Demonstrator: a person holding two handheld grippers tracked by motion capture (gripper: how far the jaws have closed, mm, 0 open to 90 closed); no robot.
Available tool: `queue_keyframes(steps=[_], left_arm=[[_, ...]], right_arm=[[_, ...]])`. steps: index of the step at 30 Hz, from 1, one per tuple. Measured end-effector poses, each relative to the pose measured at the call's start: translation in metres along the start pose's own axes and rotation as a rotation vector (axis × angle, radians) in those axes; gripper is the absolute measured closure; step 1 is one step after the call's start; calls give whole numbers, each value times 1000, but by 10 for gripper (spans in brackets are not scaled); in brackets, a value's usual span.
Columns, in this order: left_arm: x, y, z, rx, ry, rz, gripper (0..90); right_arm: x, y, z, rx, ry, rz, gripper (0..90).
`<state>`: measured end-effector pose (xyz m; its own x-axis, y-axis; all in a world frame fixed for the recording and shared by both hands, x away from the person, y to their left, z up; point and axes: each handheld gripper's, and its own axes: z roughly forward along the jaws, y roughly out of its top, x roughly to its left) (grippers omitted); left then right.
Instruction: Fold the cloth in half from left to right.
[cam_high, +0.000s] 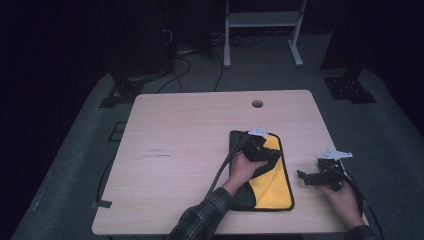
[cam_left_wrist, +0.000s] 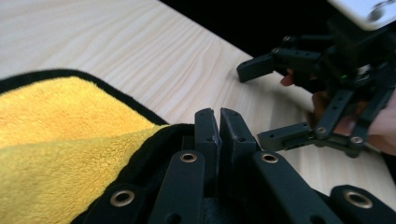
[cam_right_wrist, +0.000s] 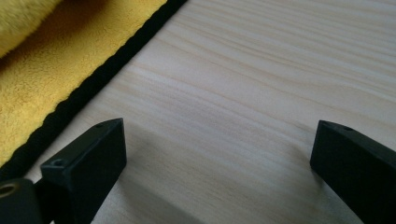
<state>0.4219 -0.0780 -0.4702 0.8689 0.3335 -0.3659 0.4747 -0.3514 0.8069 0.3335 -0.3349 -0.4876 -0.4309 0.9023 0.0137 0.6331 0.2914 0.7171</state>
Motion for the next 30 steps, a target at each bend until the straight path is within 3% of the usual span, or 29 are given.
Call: queue_keyframes(steps=[3, 12, 17, 24, 30], left_arm=[[0, -1, 5, 13, 6, -3, 860], [-3, -3, 19, 77, 52, 41, 855], [-4, -2, 20, 75, 53, 46, 804], [-6, 1, -5, 67, 62, 73, 591], [-1, -6, -45, 58, 153, 93, 509]], right_arm=[[0, 0, 0, 0, 0, -1, 28], [0, 0, 0, 0, 0, 0, 29], [0, 0, 0, 0, 0, 0, 29], [0, 0, 0, 0, 0, -1, 28], [0, 0, 0, 0, 0, -1, 28]])
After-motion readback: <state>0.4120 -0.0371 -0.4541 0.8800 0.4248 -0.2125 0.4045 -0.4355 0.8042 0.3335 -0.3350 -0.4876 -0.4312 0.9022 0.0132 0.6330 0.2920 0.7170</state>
